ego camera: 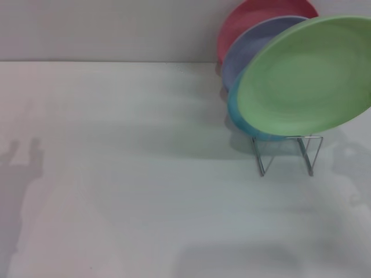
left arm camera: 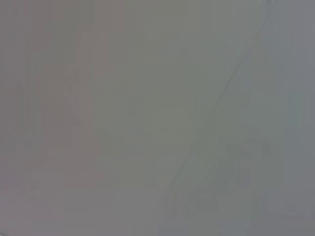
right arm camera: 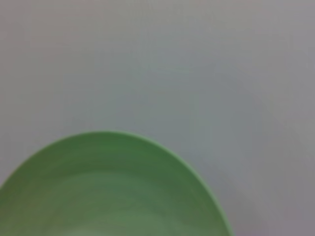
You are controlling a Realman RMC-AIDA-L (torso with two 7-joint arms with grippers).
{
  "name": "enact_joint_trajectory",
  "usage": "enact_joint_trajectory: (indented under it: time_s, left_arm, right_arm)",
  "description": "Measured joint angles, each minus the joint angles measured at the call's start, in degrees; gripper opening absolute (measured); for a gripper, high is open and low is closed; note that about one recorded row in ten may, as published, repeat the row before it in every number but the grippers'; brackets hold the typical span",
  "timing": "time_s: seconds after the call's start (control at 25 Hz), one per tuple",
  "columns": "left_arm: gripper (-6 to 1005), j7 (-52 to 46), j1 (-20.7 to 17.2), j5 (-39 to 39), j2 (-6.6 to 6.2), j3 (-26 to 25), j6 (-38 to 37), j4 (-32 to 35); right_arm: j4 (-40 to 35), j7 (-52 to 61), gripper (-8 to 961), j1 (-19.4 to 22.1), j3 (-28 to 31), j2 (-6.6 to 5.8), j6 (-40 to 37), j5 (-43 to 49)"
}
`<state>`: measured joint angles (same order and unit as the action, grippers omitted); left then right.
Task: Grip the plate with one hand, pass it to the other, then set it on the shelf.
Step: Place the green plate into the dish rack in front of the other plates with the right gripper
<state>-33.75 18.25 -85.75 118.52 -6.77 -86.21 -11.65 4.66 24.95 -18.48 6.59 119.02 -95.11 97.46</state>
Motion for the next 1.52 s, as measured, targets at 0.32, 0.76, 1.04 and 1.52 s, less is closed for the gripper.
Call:
enact_joint_trajectory:
  time_s: [0.32,0.76,1.04,1.52]
  left_arm:
    - [459,0.0,0.4,0.0,-0.03,0.1,0.0,-0.3]
    - [459,-0.1,0.7,-0.2,-0.13,0.1,-0.3,-0.3]
    - [459,-0.5,0.7,-0.3,-0.13,0.2,-0.6,-0.3]
    - [459,-1.7,0.2,-0.4,-0.22,0.4,-1.7,-0.2]
  right_arm:
    - [-0.5,0.0,16,-0.6,1.0,0.08,0.4,-0.1]
    - [-1.5,-0.3,16,-0.8,1.1,0.01,2.2,-0.2]
    - [-1.8,-0.4,17,-0.4,0.5,-0.02,3.6,0.2]
    - [-1.9,-0.6,17,0.1,0.3,0.07,5.6,0.3]
